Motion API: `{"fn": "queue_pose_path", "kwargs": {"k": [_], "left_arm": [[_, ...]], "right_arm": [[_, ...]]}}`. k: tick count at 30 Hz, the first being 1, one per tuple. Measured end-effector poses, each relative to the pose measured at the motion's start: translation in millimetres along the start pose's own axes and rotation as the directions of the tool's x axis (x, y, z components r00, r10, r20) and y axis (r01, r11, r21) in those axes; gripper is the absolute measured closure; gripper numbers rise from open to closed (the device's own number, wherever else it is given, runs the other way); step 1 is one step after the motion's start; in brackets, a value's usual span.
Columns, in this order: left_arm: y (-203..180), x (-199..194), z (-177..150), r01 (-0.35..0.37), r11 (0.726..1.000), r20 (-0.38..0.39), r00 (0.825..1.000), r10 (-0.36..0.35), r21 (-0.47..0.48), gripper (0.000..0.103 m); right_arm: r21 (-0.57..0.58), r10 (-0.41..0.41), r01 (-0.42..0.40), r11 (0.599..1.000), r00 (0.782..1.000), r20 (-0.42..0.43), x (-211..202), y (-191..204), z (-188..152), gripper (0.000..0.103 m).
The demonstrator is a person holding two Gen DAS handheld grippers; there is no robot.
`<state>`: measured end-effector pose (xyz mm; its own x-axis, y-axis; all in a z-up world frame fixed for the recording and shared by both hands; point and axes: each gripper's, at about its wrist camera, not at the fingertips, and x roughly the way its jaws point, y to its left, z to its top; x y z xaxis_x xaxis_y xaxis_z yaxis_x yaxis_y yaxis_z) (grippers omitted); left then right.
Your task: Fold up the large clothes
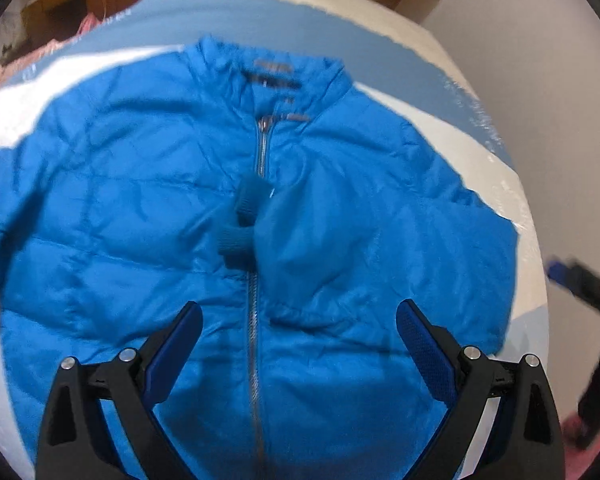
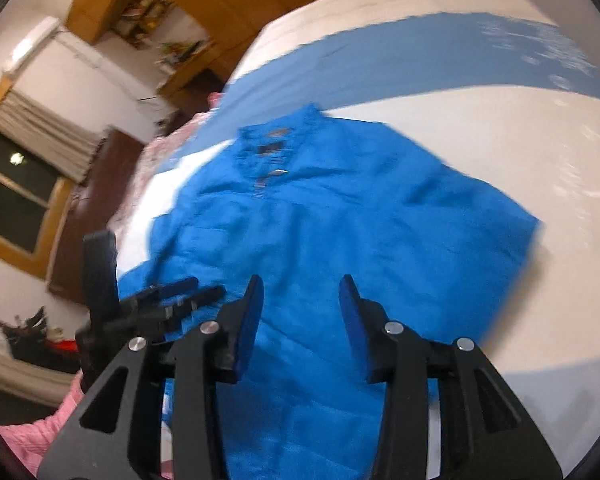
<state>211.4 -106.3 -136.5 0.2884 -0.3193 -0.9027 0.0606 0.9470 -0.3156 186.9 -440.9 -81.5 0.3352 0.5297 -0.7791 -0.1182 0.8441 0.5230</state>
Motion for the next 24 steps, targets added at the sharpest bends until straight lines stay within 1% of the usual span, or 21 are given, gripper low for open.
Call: {"fn": "queue_pose_path", "kwargs": {"k": [2, 3, 4, 5, 6, 7, 8, 9, 10, 13, 14, 16, 19, 20, 22, 24], "left_arm": [[-0.8, 14.5, 5.4, 0.014, 1.000, -0.013, 1.000, -0.015, -0.016, 0.020], [-1.7, 20.3, 7.8, 0.019, 1.000, -0.022, 1.000, -0.019, -0.025, 0.036], [-1.7, 24.8, 9.6, 0.027, 0.999, -0.031, 0.999, -0.028, -0.035, 0.048], [-2.0, 29.7, 12.3, 0.027, 0.998, -0.040, 0.999, -0.029, -0.051, 0.052], [-2.0, 31.8, 14.6, 0.019, 0.998, -0.037, 0.999, -0.022, -0.058, 0.066], [-2.0, 32.8, 17.3, 0.022, 0.998, -0.028, 0.999, -0.023, -0.061, 0.074], [-2.2, 31.5, 18.6, 0.032, 0.998, -0.022, 0.999, -0.034, -0.059, 0.078], [-2.8, 29.0, 20.2, 0.043, 0.998, -0.010, 0.999, -0.044, -0.055, 0.088], [-2.4, 24.3, 21.7, 0.051, 0.997, 0.006, 0.999, -0.050, -0.051, 0.093], [2.7, -1.6, 23.0, 0.062, 0.996, 0.079, 0.995, -0.057, -0.056, 0.098], [9.7, -16.5, 24.2, 0.064, 0.996, 0.120, 0.991, -0.056, -0.069, 0.098], [21.3, -34.5, 25.7, 0.055, 0.995, 0.167, 0.985, -0.041, -0.080, 0.098], [42.8, -61.7, 26.6, -0.018, 0.995, 0.245, 0.969, 0.041, -0.099, 0.098], [55.4, -70.7, 27.0, -0.055, 0.993, 0.268, 0.960, 0.083, -0.108, 0.098], [70.6, -76.5, 29.5, -0.094, 0.988, 0.273, 0.954, 0.125, -0.123, 0.098], [88.9, -71.1, 30.1, -0.101, 0.984, 0.242, 0.961, 0.134, -0.145, 0.098]], "right_arm": [[0.033, -0.026, 0.025, 0.999, 1.000, 0.006, -4.6, -14.3, -7.4, 0.063], [0.052, -0.045, 0.045, 0.998, 0.999, 0.010, -7.5, -22.3, -11.7, 0.063], [0.065, -0.060, 0.059, 0.996, 0.998, 0.013, -9.4, -28.4, -14.5, 0.063], [0.076, -0.069, 0.068, 0.995, 0.997, 0.014, -8.9, -32.8, -16.0, 0.063], [0.092, -0.075, 0.074, 0.993, 0.997, 0.013, -8.1, -37.7, -18.1, 0.063], [0.101, -0.079, 0.077, 0.992, 0.997, 0.013, -7.5, -41.2, -19.0, 0.063], [0.104, -0.086, 0.084, 0.991, 0.996, 0.012, -5.4, -42.4, -19.3, 0.063], [0.105, -0.103, 0.101, 0.989, 0.995, 0.012, -3.2, -43.2, -19.3, 0.063], [0.102, -0.114, 0.113, 0.988, 0.993, 0.013, -1.5, -43.1, -18.8, 0.063], [0.104, -0.098, 0.095, 0.990, 0.995, 0.017, 2.4, -42.1, -16.3, 0.063], [0.098, -0.088, 0.086, 0.991, 0.996, 0.018, 4.3, -39.8, -14.5, 0.063], [0.082, -0.079, 0.077, 0.994, 0.997, 0.017, 7.3, -35.0, -10.3, 0.063], [0.055, -0.047, 0.047, 0.997, 0.999, 0.010, 16.9, -24.4, -2.5, 0.063], [0.049, -0.039, 0.038, 0.998, 0.999, 0.007, 20.1, -21.9, -0.2, 0.063], [0.039, -0.019, 0.019, 0.999, 1.000, -0.009, 33.1, -15.8, 6.4, 0.063], [0.043, -0.001, 0.003, 0.999, 0.999, -0.036, 50.8, -10.9, 11.9, 0.063]]}}
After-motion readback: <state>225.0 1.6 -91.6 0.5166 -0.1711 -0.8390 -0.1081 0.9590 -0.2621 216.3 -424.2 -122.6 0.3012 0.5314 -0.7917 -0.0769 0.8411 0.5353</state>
